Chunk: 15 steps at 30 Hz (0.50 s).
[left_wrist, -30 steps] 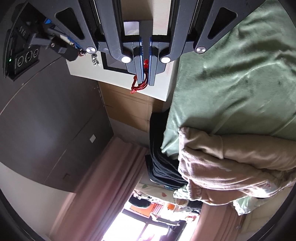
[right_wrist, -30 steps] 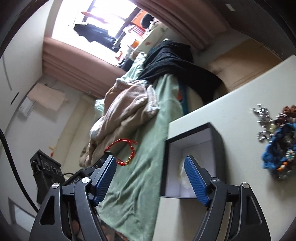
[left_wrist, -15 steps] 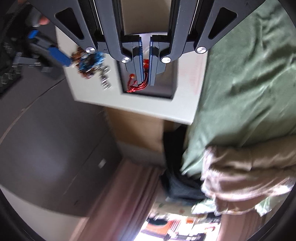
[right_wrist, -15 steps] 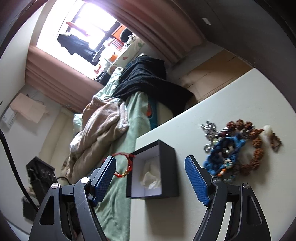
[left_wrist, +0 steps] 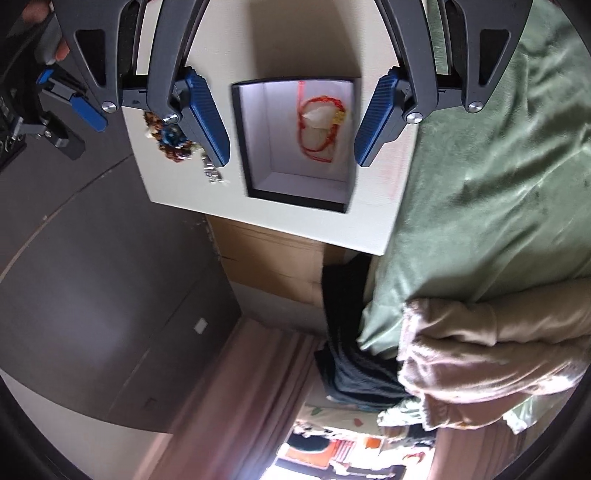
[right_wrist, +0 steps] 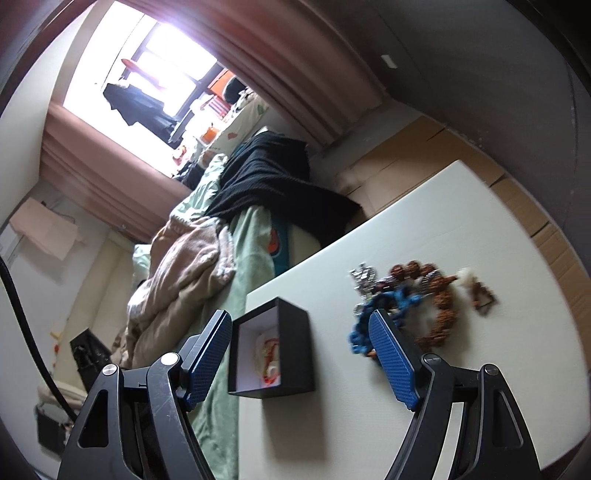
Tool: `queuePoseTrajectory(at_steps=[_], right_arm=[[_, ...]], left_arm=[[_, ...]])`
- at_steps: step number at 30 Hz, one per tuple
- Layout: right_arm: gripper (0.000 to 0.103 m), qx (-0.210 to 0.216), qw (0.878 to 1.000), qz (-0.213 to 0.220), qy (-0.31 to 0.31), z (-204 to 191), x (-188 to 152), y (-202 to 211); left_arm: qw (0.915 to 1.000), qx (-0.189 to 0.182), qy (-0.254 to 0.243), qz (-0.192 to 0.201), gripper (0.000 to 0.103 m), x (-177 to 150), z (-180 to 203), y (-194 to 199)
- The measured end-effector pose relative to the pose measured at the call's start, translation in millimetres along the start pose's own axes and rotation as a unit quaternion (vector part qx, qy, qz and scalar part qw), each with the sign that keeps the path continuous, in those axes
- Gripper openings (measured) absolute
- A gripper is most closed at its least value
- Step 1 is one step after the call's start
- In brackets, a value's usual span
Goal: Organize jewelry
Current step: 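Grasp the blue braided bracelet from the pile with the left tool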
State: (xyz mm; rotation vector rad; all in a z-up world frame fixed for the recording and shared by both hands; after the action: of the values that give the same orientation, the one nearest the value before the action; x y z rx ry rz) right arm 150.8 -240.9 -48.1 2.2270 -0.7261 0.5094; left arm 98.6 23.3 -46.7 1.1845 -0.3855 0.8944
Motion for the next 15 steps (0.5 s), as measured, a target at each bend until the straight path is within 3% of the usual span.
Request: queuePoseTrajectory(at_steps=[9, 15], right_arm=[[0.077, -0.063, 0.998, 0.005, 0.005, 29.4, 15.4, 23.1], [0.077, -0.068, 0.996, -0.003, -0.05, 63.0, 23.3, 31.8]], left_arm=[[0.9971, -0.028, -0.07, -0.012, 0.071, -10.1, 60.6, -8.2], [0.9903, -0.044, -0.127, -0.034, 0.071, -16.5, 112.3, -23.8]])
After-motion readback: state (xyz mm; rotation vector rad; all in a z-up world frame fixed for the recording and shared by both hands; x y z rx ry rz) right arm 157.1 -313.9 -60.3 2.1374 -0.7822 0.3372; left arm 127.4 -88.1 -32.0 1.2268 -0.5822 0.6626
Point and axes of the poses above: each gripper's, at about its wrist camera, not at the fingertips, and y roughly against the way its jaws point, z to its right, x to its top, the point moved 1 cm from there along -y, roughly the way its jaws point, and after that the axes turned 6 degrees about z, right-handed, at the moved point
